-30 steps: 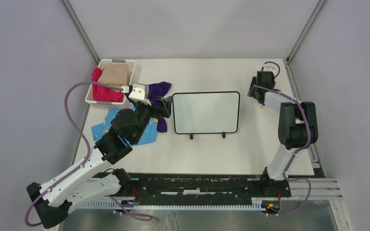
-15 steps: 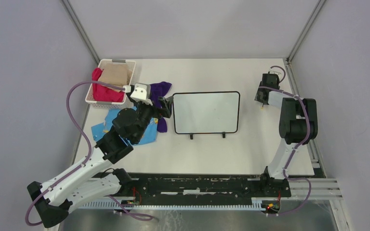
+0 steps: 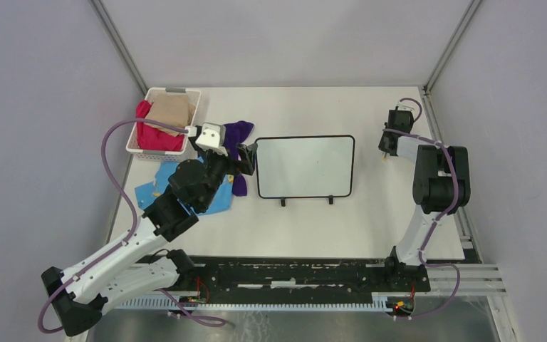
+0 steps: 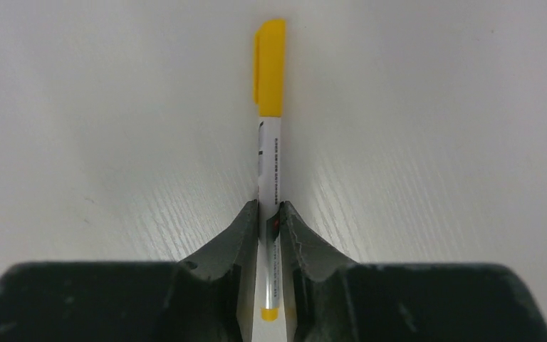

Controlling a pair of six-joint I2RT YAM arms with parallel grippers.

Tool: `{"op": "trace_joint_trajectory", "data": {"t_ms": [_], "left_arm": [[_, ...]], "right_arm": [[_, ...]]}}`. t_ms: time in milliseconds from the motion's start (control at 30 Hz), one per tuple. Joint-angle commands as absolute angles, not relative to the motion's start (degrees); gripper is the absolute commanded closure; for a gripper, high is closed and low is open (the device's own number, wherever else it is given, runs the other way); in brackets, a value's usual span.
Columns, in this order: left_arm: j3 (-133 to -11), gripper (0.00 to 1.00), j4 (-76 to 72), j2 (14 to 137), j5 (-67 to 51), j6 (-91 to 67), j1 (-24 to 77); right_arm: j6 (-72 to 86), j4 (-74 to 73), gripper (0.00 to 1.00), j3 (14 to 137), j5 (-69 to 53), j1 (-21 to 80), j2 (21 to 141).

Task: Write a sentence on the whiteboard
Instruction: Open the whiteboard marker at the center of the board.

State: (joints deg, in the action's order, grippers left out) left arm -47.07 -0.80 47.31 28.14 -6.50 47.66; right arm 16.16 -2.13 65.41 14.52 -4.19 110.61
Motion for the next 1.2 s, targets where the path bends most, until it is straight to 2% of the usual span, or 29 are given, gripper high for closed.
{"op": "trace_joint_trajectory", "data": {"t_ms": [0, 433, 800, 900, 1033, 1167], "left_arm": [[-47.3, 0.0, -3.0, 46.2, 26.7, -4.6, 47.9], [-48.3, 0.0, -2.0, 45.7, 23.9, -6.2, 48.8], [-48.7, 0.0, -1.4, 45.6, 23.3, -6.5, 50.0], [-48.9, 0.0, -1.3, 45.5, 23.1, -6.5, 50.1], [-48.9, 0.0, -1.1, 45.4, 23.2, -6.3, 50.4], [-48.9, 0.0, -1.1, 45.4, 23.3, -6.0, 50.6]], "right_arm": [[16.5, -2.0, 0.81, 61.1, 13.7, -4.6, 107.1], [19.3, -2.7, 0.86, 38.1, 8.4, -2.9, 85.1], [19.7, -7.4, 0.87, 30.3, 6.7, -0.4, 74.4], [19.1, -7.9, 0.8, 29.8, 6.7, -0.3, 74.7], [18.8, -8.6, 0.65, 30.9, 7.4, -0.3, 75.6], [18.2, -9.6, 0.63, 33.5, 8.5, -0.3, 78.2]]}}
